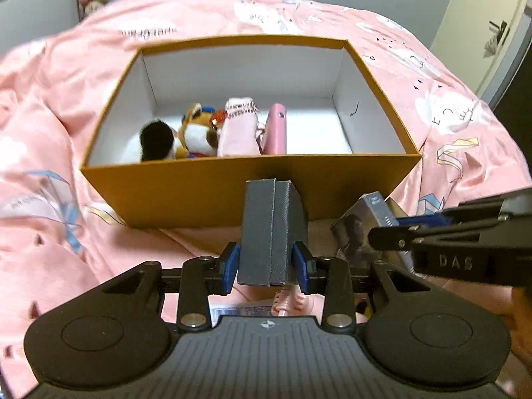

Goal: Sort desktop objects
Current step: 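Lift both boxes and carry them over the orange box with both grippers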

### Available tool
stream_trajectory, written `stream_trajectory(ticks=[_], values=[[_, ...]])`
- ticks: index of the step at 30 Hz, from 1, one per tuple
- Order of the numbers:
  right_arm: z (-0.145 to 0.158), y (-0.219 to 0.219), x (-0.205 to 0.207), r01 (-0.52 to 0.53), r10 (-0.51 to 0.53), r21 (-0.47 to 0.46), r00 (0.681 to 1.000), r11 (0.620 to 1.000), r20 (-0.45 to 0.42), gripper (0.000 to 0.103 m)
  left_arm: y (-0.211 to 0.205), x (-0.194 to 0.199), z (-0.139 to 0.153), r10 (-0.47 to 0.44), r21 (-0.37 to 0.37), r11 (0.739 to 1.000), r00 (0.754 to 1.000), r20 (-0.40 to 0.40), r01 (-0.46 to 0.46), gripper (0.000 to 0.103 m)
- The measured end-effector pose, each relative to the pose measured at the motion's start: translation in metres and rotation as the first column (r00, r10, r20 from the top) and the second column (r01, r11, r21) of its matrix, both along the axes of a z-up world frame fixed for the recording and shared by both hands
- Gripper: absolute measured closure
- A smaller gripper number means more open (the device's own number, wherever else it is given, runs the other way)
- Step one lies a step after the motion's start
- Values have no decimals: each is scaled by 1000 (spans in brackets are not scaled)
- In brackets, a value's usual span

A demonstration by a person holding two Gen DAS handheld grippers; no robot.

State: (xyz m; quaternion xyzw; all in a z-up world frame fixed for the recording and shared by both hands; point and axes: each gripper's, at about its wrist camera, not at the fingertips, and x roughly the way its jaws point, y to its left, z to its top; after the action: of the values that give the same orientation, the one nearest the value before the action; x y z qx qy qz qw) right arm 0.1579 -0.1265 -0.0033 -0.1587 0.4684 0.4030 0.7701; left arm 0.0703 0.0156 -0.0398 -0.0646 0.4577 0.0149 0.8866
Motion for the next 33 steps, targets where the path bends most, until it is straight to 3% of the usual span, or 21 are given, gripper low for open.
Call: stream_trajectory(ticks=[2,7,14,33], values=[[5,-2,-2,-4,4,3,1000,1000,12,79,-10,-3,3,-8,37,999,1000,8,8,63],[19,-5,-10,-25,24,16,999,1000,40,79,-16,-16,20,-47,46,998,997,55,44,63],[43,-9,-16,-39,34,68,997,997,73,79,-3,-25,43,-22,-52,998,994,108,28,64],[99,-2,0,-52,13,244,987,969,159,79,21,-1,96,15,-70,998,962,273,5,65]])
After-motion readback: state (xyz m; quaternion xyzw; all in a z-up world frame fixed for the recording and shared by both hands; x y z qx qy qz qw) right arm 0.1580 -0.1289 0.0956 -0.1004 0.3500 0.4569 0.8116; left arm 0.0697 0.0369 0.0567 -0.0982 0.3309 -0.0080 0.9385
